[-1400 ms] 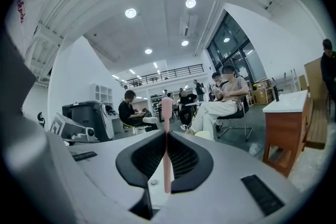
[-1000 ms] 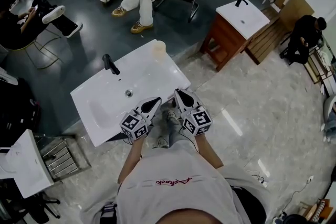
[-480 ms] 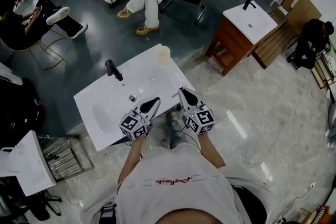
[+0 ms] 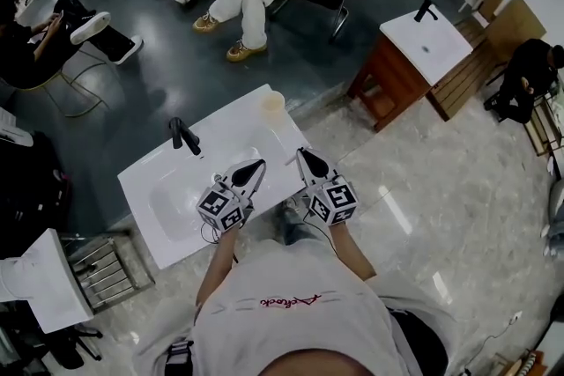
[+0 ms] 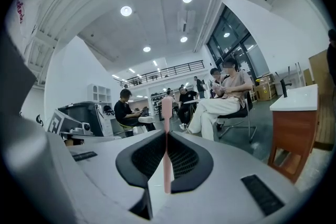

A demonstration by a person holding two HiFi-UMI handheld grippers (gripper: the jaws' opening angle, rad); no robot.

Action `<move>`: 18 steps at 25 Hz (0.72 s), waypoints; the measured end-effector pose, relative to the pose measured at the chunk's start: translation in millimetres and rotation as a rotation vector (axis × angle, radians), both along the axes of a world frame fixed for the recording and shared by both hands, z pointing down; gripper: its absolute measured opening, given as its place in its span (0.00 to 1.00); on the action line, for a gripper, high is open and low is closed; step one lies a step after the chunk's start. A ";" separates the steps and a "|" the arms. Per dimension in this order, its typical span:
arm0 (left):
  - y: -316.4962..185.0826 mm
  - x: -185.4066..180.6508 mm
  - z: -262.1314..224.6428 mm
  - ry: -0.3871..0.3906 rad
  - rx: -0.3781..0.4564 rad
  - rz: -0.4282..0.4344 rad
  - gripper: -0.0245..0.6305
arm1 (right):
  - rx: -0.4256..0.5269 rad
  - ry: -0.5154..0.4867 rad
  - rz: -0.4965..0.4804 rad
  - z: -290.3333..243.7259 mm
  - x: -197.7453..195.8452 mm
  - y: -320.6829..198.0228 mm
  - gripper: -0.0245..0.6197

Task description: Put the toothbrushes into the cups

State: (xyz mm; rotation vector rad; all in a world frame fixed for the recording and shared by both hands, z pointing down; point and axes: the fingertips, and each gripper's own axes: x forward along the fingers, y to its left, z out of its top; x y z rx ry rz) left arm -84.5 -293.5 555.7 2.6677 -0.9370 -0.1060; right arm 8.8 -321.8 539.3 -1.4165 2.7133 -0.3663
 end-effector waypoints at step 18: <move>-63.6 1.8 50.6 0.007 -0.122 -0.050 0.06 | -0.123 0.016 -0.051 46.7 -0.8 -59.6 0.05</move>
